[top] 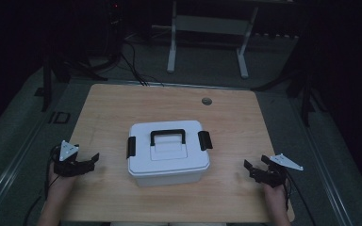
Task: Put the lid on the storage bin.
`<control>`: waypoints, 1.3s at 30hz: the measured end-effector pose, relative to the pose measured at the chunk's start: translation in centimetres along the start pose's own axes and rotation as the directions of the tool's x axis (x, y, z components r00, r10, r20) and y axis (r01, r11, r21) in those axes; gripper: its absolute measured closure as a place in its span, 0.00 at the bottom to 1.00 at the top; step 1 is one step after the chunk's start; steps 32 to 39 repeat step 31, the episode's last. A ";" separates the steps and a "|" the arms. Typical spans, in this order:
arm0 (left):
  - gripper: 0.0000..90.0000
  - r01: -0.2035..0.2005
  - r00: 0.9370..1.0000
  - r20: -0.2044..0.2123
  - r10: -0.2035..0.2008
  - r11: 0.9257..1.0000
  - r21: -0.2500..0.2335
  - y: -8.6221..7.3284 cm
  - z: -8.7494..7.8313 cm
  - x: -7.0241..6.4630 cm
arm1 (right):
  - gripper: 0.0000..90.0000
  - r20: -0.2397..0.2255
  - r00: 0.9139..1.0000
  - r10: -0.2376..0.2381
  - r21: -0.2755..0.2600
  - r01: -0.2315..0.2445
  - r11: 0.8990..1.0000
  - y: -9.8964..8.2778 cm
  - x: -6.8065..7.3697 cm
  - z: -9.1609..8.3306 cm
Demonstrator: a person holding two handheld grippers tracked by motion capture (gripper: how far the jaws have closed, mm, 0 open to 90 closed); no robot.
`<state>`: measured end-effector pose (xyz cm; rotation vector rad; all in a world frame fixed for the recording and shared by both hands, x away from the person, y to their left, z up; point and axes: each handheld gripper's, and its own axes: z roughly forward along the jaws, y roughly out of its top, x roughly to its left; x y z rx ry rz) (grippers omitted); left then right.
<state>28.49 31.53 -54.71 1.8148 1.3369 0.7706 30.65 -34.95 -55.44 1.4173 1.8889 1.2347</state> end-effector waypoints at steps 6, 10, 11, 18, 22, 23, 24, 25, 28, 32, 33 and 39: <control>0.13 0.070 0.989 -0.128 -0.075 0.997 -0.038 -0.5 -0.6 0.1 | 0.14 0.047 0.999 0.008 -0.012 -0.008 1.000 -0.1 0.3 -0.1; 0.13 0.101 0.980 -0.169 -0.108 0.994 -0.050 -0.7 -0.9 0.3 | 0.14 0.079 0.996 0.041 -0.020 -0.040 0.999 -0.1 0.2 -0.1; 0.13 0.105 0.977 -0.183 -0.113 0.993 -0.052 -0.7 -0.9 0.3 | 0.14 0.085 0.995 0.049 -0.022 -0.048 0.999 -0.1 0.2 -0.1; 0.13 0.087 0.963 -0.253 -0.096 0.995 -0.047 -1.0 -0.7 -0.2 | 0.14 0.120 0.991 0.050 -0.017 -0.048 0.999 -0.1 0.3 0.0; 0.13 0.090 0.959 -0.265 -0.102 0.994 -0.058 -1.0 -0.8 -0.3 | 0.14 0.133 0.990 0.039 -0.010 -0.038 0.999 0.0 0.4 0.1; 0.13 0.082 0.959 -0.266 -0.094 0.995 -0.054 -1.0 -0.7 -0.3 | 0.14 0.135 0.990 0.037 -0.008 -0.037 0.999 0.0 0.5 0.1; 0.13 0.082 0.959 -0.266 -0.094 0.995 -0.054 -1.0 -0.7 -0.3 | 0.14 0.135 0.990 0.037 -0.008 -0.037 0.999 0.0 0.5 0.1; 0.13 0.081 0.959 -0.268 -0.094 0.995 -0.057 -1.1 -0.7 -0.4 | 0.14 0.140 0.989 0.040 -0.007 -0.039 0.999 0.0 0.5 0.1; 0.13 0.060 0.959 -0.273 -0.072 0.997 -0.049 -1.1 -0.6 -0.6 | 0.14 0.140 0.989 0.036 0.000 -0.037 0.999 0.0 0.5 0.2; 0.13 0.060 0.961 -0.266 -0.072 0.997 -0.053 -1.1 -0.5 -0.6 | 0.14 0.146 0.989 0.033 -0.001 -0.033 0.999 0.0 0.5 0.2; 0.13 0.060 0.961 -0.266 -0.072 0.997 -0.053 -1.1 -0.5 -0.6 | 0.14 0.146 0.989 0.033 -0.001 -0.033 0.999 0.0 0.5 0.2; 0.13 0.060 0.961 -0.266 -0.072 0.997 -0.053 -1.1 -0.5 -0.6 | 0.14 0.146 0.989 0.033 -0.001 -0.033 0.999 0.0 0.5 0.2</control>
